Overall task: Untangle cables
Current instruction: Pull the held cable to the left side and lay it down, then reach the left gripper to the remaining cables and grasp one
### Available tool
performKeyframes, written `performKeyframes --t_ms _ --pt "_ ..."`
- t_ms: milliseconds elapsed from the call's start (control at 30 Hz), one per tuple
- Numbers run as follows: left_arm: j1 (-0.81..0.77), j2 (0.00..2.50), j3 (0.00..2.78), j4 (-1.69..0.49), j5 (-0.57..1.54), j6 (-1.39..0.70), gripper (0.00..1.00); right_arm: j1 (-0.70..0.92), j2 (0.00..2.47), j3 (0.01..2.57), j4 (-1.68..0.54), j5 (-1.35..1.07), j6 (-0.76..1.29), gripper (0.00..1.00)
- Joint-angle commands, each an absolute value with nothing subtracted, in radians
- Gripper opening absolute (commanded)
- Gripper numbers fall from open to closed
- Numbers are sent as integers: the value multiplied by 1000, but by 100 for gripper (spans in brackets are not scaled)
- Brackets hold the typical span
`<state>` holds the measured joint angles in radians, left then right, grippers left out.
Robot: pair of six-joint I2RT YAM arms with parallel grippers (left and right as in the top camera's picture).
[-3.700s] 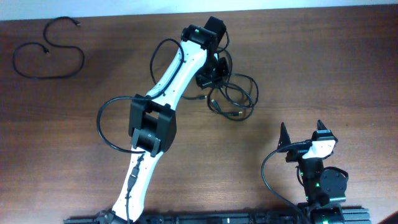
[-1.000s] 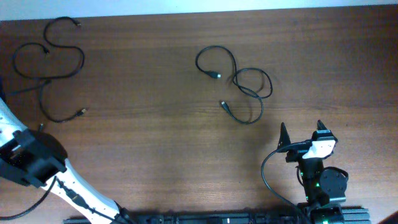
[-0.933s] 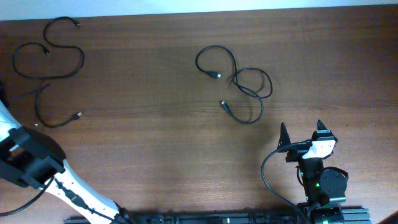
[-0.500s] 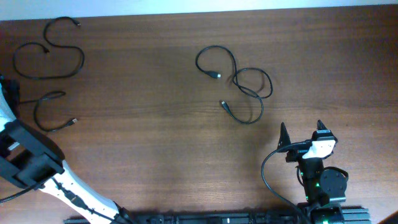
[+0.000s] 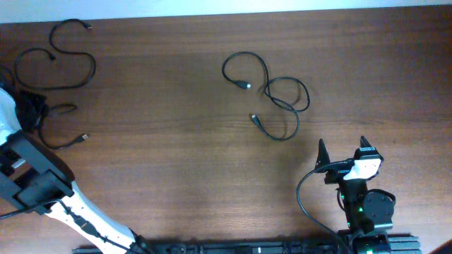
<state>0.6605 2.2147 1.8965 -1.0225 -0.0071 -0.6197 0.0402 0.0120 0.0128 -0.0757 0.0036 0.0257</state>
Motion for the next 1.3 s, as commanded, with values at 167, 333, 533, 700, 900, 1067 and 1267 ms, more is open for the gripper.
performKeyframes --t_ms 167,333,533,700,900,1067,1267 --pt "650 2195 1895 -852 299 -282 0 44 6 6 -80 12 30 98" --pt "685 2195 1859 -861 289 -271 0 44 6 6 -80 12 30 97" --pt "799 2195 1715 -830 264 -313 4 44 6 6 -80 12 30 98" --pt "821 2195 1687 -818 266 -313 22 44 6 6 -80 12 30 97" --pt "820 2194 1715 -824 330 -275 60 44 6 6 -80 12 30 97" --pt "820 2157 1943 -925 409 -280 99 44 6 6 -80 12 30 98" --pt "814 2107 2030 -1027 278 -312 100 44 6 6 -80 12 30 98"
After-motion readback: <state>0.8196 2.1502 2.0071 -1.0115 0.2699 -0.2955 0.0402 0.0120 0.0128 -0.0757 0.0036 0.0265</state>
